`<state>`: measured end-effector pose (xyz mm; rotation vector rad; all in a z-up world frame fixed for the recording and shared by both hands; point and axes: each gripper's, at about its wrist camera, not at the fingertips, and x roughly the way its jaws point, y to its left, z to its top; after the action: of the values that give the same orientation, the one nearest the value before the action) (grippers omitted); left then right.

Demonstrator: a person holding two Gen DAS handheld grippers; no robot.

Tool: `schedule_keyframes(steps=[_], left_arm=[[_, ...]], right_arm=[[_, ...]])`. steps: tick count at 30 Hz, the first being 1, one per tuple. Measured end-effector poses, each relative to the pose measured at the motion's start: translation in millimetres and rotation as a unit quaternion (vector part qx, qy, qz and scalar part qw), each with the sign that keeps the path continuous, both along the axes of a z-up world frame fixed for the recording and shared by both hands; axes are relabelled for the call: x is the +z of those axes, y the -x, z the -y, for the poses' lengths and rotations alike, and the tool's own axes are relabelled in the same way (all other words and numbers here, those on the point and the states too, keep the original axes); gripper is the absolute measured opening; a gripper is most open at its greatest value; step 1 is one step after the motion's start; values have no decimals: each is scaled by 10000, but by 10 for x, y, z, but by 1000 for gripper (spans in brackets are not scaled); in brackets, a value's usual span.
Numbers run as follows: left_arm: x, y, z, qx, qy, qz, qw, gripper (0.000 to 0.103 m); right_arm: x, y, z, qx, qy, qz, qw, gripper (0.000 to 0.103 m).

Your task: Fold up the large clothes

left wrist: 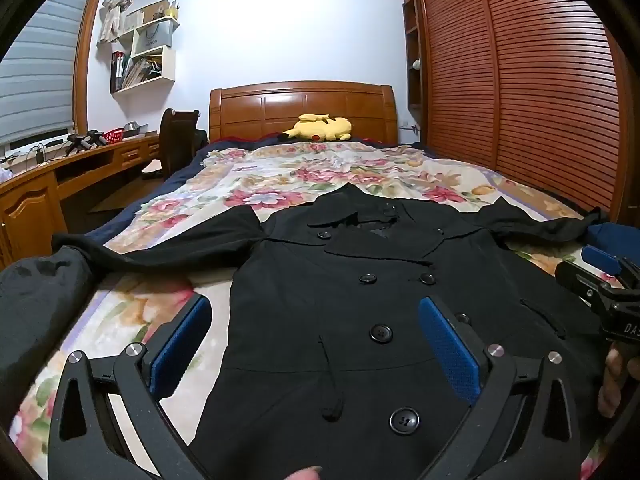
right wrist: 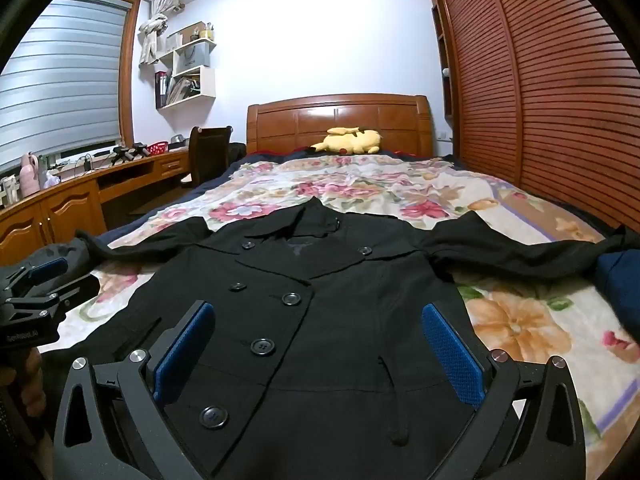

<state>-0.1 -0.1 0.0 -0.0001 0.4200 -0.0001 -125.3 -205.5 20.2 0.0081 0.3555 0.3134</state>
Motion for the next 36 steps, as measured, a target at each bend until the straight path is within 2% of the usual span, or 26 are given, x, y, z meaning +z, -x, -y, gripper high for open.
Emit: schedule_keyframes(steps=[36], left_arm=[[54,34,-43,69,-50,97,9999,103]], right_arm=[[12,10,9,9,-39,-24,10000,103]])
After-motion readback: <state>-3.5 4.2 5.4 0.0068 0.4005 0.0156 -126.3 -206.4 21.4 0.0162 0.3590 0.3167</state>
